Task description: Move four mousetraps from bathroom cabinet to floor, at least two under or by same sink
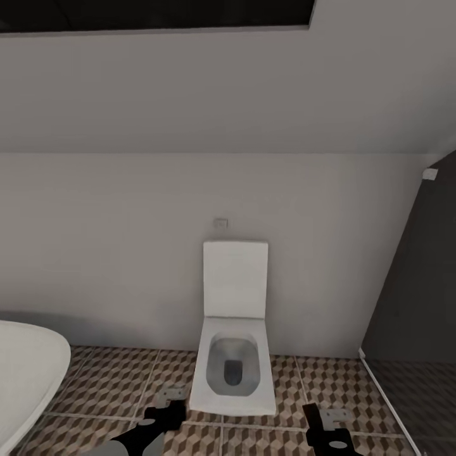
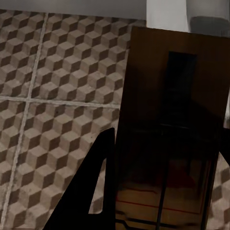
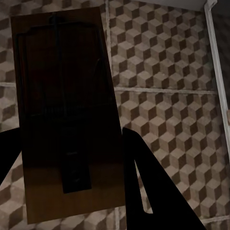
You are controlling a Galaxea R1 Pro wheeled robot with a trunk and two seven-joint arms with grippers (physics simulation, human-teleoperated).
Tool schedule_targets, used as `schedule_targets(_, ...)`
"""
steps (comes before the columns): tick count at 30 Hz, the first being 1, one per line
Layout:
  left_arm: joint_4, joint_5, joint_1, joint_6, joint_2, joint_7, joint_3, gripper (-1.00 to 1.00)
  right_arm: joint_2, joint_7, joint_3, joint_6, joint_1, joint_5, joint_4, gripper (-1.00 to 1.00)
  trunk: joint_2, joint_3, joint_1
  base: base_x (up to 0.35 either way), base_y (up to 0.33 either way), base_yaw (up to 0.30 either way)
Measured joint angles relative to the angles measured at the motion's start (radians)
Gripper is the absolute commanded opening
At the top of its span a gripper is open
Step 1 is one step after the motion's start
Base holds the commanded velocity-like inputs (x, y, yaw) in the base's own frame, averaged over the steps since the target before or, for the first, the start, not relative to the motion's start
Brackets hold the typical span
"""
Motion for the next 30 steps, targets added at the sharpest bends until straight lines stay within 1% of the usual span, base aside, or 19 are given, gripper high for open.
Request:
schedule_targets(1,0.0,0.0,0.0,0.0,0.003,0.0,0.0,-1.0,0.0,0.0,0.0,0.0,0.0,0.0,0.0,-1.0,-0.007,-0.003,0.004,0.0,0.0,0.0)
schedule_targets(4,-0.001,0.0,0.001,-0.001,0.038,0.002,0.0,-1.0,0.0,0.0,0.0,-0.001,0.0,0.0,0.0,-1.0,-0.028,-0.013,0.015,0.0,0.0,0.0)
schedule_targets(6,-0.001,0.0,0.002,-0.002,0.056,0.002,0.0,-1.0,-0.001,0.0,0.0,-0.001,0.0,0.0,0.0,-1.0,-0.042,-0.019,0.023,0.0,0.0,0.0)
schedule_targets(9,-0.001,0.001,0.002,-0.002,0.068,0.002,0.0,-1.0,-0.001,0.0,0.0,-0.002,0.0,0.001,0.0,-1.0,-0.063,-0.028,0.035,0.0,0.0,0.0)
schedule_targets(15,0.0,0.0,0.002,-0.001,0.071,0.001,-0.001,-1.0,0.0,0.01,0.001,-0.002,0.0,0.01,0.0,-1.0,-0.105,-0.047,0.058,0.0,0.0,0.0)
schedule_targets(22,0.0,0.0,0.002,0.0,0.07,-0.005,-0.001,-1.0,0.004,0.012,0.002,0.0,0.0,0.011,0.0,-1.0,-0.154,-0.069,0.084,0.0,0.0,0.0)
schedule_targets(30,0.0,0.0,0.006,0.0,0.069,-0.008,-0.001,-1.0,0.001,0.01,0.001,0.015,0.0,0.009,0.0,-1.0,-0.21,-0.094,0.115,0.0,0.0,0.0)
